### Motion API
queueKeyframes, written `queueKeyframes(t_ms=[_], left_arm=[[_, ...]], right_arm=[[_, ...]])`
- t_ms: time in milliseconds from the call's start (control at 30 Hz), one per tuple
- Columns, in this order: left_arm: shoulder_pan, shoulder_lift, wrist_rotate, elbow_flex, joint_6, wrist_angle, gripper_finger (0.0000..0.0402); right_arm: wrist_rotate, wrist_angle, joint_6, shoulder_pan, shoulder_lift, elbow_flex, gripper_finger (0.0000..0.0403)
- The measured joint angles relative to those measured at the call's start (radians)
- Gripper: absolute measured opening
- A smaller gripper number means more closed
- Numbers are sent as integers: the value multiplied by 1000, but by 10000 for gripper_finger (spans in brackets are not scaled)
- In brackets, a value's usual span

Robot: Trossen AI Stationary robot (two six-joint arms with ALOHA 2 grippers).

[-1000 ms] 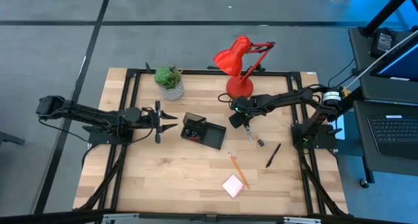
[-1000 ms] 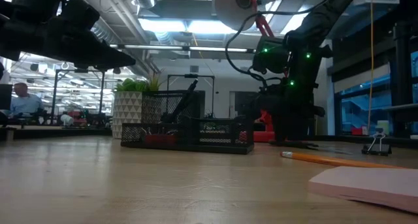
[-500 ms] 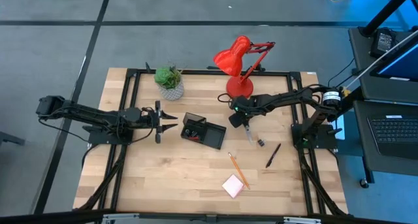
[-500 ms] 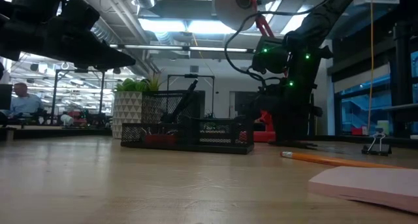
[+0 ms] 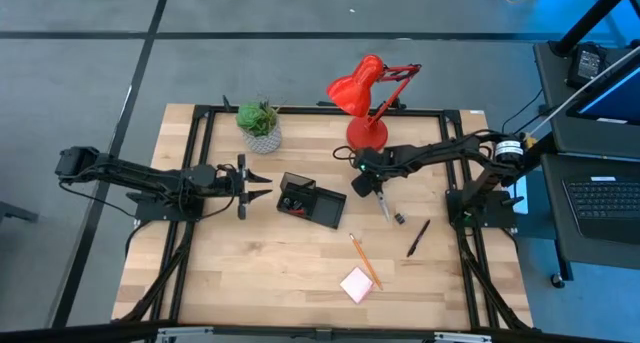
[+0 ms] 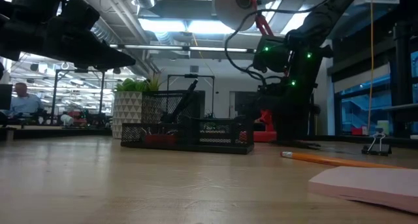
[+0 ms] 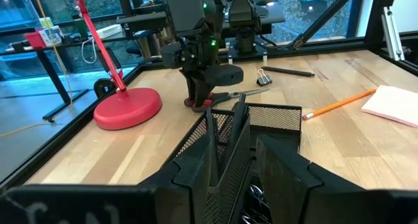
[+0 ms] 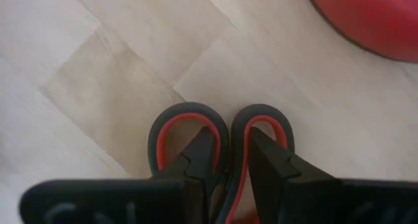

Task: Pick and place office supplies into organizer
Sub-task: Put the black scissors into the black desk organizer

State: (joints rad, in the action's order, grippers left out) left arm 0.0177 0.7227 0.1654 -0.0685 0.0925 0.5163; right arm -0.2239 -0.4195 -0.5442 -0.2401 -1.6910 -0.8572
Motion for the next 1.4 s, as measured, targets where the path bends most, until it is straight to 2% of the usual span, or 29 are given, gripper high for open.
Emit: queueKeyframes(t_ms=[400,767,1000,1400], left_arm=[[0,0,0,0,0,-2,114],[0,0,0,0,0,-3,114],[0,0,0,0,0,-4,115],[0,0,0,0,0,-5,111]], right_arm=[[5,8,23,33,65,-2,68],[6,78,64,75,193,-3,68],[7,349,219,118,254,-4,66],[6,927,586,188,258,-5,69]])
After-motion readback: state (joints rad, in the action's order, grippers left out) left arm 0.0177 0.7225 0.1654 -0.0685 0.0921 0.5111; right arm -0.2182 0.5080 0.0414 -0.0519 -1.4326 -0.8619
